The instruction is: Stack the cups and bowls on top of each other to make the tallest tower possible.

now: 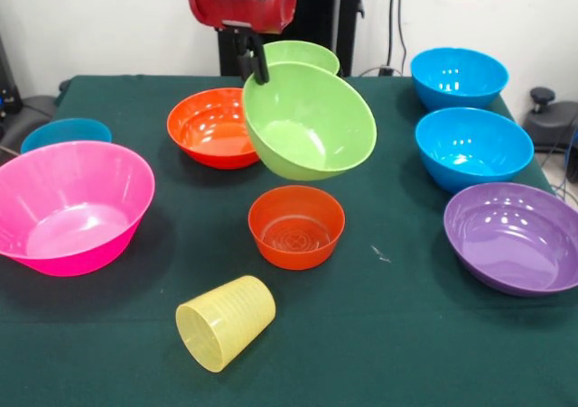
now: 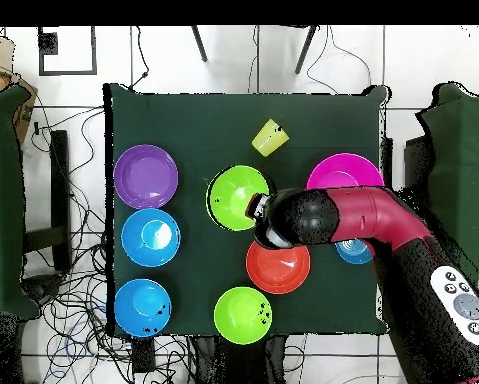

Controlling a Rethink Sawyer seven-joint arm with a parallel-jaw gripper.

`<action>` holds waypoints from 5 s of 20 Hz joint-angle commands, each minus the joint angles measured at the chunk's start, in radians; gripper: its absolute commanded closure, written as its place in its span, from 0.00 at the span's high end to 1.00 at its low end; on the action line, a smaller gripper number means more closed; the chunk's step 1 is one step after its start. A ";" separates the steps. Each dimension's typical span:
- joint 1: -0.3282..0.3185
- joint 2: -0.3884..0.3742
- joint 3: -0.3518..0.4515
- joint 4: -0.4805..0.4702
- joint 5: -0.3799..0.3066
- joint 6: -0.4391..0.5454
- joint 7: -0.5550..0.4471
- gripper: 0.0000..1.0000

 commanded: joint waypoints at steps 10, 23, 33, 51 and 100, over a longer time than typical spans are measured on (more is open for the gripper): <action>-0.013 0.101 0.058 0.026 -0.103 -0.158 -0.192 0.00; -0.015 0.094 0.075 -0.032 -0.093 -0.076 -0.222 0.00; 0.008 0.131 0.053 -0.082 -0.122 -0.070 -0.225 0.00; -0.005 0.218 0.045 -0.148 -0.170 -0.066 -0.285 0.00; -0.038 0.266 0.050 -0.109 -0.214 0.009 -0.354 0.00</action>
